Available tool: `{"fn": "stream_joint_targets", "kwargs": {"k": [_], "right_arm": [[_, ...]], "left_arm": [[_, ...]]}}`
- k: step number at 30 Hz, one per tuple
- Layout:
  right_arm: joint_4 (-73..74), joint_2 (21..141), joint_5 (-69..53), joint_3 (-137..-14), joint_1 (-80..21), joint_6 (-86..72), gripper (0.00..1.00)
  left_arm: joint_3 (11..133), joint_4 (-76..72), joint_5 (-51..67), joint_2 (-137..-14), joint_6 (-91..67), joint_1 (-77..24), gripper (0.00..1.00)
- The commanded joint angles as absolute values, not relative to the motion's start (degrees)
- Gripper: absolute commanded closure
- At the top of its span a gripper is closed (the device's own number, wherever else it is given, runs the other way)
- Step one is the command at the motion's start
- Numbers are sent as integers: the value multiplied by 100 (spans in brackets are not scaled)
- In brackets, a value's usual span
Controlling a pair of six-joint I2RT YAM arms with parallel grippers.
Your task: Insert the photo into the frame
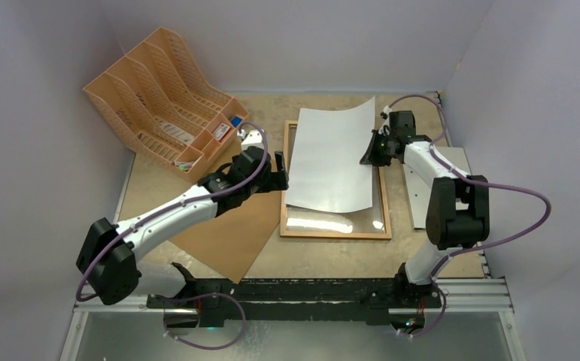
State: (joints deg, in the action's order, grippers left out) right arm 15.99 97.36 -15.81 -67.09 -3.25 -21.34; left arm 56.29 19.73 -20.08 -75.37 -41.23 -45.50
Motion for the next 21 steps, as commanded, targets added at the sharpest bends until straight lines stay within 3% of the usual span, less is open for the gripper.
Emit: {"fn": "stream_joint_targets", "kwargs": {"k": [1, 15, 21], "right_arm": [[1980, 9664, -1021, -6815, -312, -1704, 100], [2071, 9358, -1100, -6409, -689, -1525, 100], [2220, 9177, 19, -6210, -782, -1682, 100]], "left_arm": [[5712, 1300, -1182, -7828, -4175, -4140, 11], [6451, 855, -866, -9236, -3764, -3365, 13], [6889, 727, -653, -9852, -3711, -3160, 15]]}}
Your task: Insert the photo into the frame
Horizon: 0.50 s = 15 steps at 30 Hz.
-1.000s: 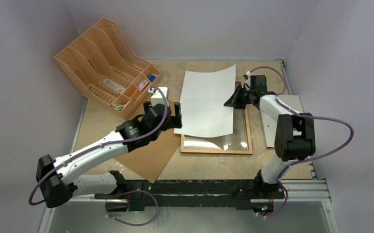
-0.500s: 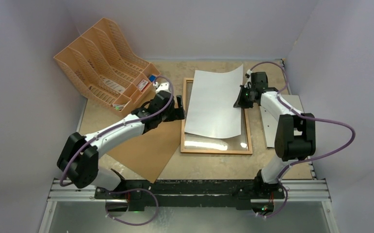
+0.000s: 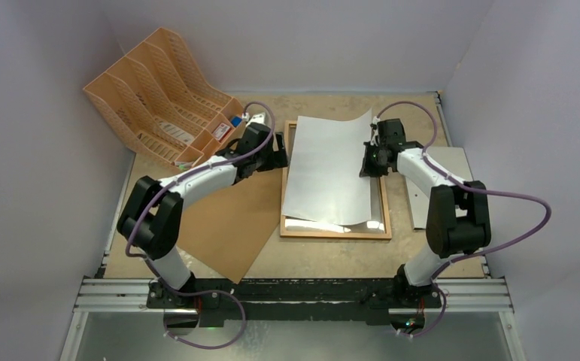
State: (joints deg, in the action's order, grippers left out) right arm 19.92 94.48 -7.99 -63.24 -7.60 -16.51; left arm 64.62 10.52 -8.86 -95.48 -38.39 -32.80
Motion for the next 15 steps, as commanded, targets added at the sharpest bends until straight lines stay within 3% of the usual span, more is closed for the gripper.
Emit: {"fn": "stream_joint_targets", "kwargs": {"k": [1, 7, 15], "right_arm": [[2251, 9150, 222, -6202, -790, -1701, 100], [2294, 9104, 625, -6335, -849, -1572, 100], [2224, 9427, -48, -6447, -1164, -1391, 100]], "left_arm": [[6932, 709, -624, -9923, -3716, -3142, 16], [7075, 604, -475, -10247, -3727, -3116, 17], [7093, 876, -908, -10313, -3840, -3047, 17]]}}
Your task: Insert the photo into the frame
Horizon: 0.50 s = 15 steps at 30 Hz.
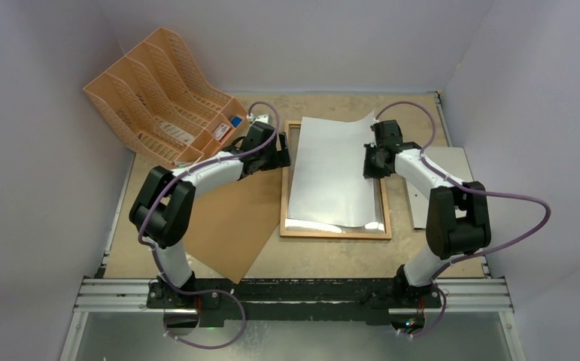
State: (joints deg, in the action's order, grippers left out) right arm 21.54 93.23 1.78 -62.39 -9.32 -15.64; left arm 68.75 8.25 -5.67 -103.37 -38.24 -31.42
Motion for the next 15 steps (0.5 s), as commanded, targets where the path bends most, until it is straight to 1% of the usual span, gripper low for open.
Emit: {"fn": "stream_joint_targets", "kwargs": {"k": [1, 3, 7, 11, 15], "right_arm": [[2248, 9453, -119, -6458, -1207, -1370, 100], [2290, 9459, -73, -6484, -1265, -1343, 100], [2355, 9414, 188, -6493, -1288, -1290, 100], [2469, 9449, 1030, -6572, -1394, -1127, 100], [2587, 9523, 1586, -6727, -1481, -862, 100]], "left_arm": [[7082, 950, -1066, -10307, -3915, -3010, 17], [6987, 956, -1203, -10264, -4038, -2919, 17], [6890, 811, -1121, -10241, -4138, -2785, 18], [6981, 762, -952, -10320, -4148, -2769, 19], [7052, 768, -905, -10387, -4132, -2766, 19]]}}
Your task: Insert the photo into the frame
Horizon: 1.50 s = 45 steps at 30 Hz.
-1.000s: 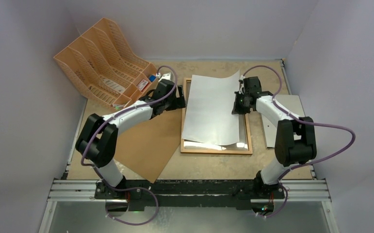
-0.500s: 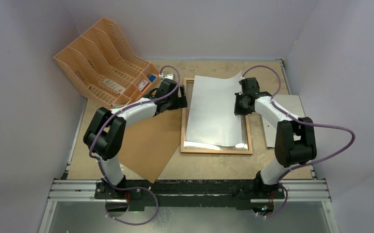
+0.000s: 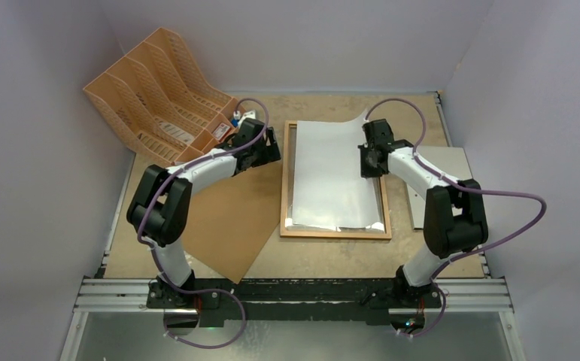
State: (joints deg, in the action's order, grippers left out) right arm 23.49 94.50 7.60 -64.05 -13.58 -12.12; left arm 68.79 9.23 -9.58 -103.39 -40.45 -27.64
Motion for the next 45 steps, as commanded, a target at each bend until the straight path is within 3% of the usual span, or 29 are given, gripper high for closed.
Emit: {"fn": "stream_joint_targets", "kwargs": {"k": [1, 14, 45], "right_arm": [[2611, 9522, 1632, -6771, -1489, -834, 100], [2515, 9484, 946, -6712, -1629, -673, 100], [2507, 8820, 1410, -6188, -2259, -361, 100]], "left_arm": [[7057, 769, -905, -10383, -4124, -2768, 19], [6988, 622, -616, -10390, -4096, -2760, 19], [6996, 518, -282, -10604, -4069, -2759, 20]]}}
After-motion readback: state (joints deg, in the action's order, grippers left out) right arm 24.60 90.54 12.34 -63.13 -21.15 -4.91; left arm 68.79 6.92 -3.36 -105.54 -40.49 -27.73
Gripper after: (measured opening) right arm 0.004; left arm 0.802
